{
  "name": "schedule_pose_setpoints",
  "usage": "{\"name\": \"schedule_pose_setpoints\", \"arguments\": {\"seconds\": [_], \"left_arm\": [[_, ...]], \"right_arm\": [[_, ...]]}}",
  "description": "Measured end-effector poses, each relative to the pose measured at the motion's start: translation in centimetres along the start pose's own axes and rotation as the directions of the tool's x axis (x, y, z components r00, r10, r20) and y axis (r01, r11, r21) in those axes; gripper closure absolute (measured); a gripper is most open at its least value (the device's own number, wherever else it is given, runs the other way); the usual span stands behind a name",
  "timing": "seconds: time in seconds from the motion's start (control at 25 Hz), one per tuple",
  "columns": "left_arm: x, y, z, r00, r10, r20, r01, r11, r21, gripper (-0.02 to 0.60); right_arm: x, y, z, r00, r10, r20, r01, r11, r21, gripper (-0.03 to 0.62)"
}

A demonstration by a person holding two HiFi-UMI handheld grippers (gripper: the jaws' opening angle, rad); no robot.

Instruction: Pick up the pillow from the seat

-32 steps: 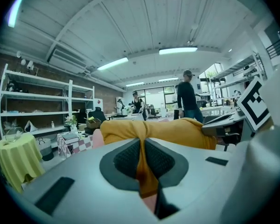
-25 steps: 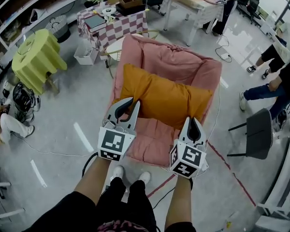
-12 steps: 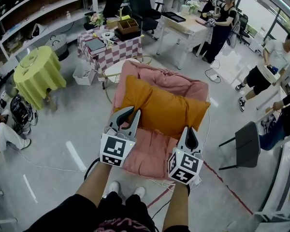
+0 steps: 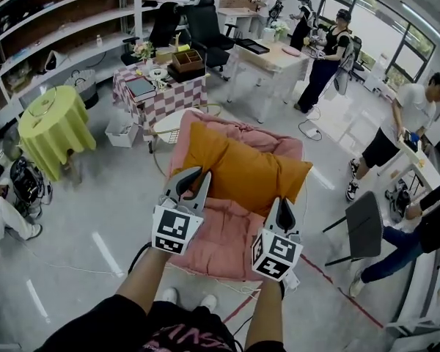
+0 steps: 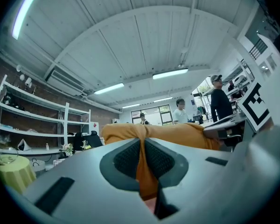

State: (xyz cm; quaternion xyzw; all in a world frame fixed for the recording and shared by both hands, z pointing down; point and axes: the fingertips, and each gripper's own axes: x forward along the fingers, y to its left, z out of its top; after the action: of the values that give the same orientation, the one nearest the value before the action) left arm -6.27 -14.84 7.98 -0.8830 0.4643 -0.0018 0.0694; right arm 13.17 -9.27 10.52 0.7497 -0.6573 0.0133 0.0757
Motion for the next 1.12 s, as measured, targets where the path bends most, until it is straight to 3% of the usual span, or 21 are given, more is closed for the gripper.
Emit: {"name": "schedule_pose_setpoints", "arguments": {"seconds": [1.12], "left_arm": [[-2.0, 0.0, 0.4, 1.000, -0.012, 0.017, 0.012, 1.000, -0.002, 0.549]], "right_arm": [[-2.3, 0.8, 0.3, 1.000, -0.012, 0.010, 0.012, 1.000, -0.011, 0.559]]}}
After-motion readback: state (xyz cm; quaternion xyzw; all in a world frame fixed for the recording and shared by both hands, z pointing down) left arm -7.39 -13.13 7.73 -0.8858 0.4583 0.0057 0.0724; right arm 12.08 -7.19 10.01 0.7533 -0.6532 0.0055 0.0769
